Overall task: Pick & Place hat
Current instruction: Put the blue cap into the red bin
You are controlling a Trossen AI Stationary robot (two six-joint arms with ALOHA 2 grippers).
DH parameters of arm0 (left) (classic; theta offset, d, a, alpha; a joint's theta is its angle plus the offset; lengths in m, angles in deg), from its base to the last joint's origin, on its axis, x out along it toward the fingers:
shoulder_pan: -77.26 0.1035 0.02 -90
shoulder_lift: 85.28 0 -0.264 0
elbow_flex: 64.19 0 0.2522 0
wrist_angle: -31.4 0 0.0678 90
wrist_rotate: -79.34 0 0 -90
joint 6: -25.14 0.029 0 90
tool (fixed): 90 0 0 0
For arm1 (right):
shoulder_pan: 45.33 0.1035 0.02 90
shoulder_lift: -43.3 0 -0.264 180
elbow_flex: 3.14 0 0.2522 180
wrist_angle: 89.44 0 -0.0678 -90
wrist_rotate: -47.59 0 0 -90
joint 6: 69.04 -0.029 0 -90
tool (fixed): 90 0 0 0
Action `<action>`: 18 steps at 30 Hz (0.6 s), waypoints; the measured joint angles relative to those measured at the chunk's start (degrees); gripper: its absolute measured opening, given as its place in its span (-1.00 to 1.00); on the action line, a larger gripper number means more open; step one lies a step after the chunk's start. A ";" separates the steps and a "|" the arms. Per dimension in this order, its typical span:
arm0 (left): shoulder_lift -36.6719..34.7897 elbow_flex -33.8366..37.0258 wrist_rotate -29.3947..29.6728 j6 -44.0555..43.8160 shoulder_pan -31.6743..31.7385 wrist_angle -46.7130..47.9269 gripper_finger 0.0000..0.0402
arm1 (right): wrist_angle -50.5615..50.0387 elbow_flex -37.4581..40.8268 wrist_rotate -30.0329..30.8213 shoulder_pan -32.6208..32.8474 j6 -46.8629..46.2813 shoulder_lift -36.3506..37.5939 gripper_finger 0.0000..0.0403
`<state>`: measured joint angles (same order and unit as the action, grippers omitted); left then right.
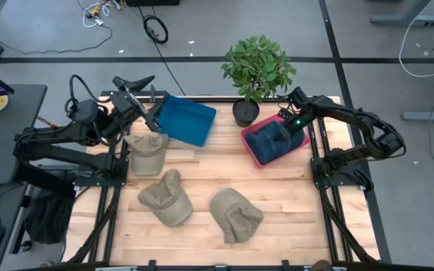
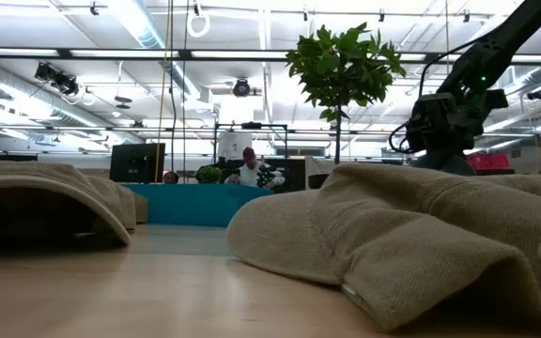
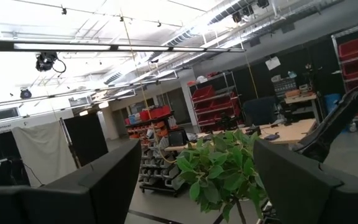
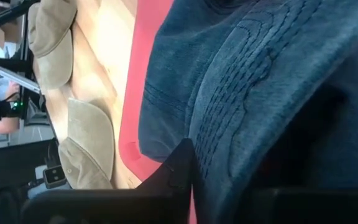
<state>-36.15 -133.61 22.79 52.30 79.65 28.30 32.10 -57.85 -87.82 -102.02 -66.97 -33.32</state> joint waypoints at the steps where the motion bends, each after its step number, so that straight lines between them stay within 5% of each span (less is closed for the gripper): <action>1: 0.00 0.00 0.00 0.02 0.01 0.00 0.57 | 0.01 0.00 0.22 -0.01 -0.51 0.00 -0.83; 13: 0.00 0.00 0.00 0.01 0.00 0.02 0.57 | -0.52 -0.30 2.14 0.00 -3.96 0.09 -0.13; 18: 0.00 0.00 0.00 0.02 0.02 0.02 0.57 | -2.16 -2.66 7.87 -0.01 -6.09 0.11 0.17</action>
<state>-36.15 -133.61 22.79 52.32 79.67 28.32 29.94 -60.51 -79.95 -102.02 -73.07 -33.21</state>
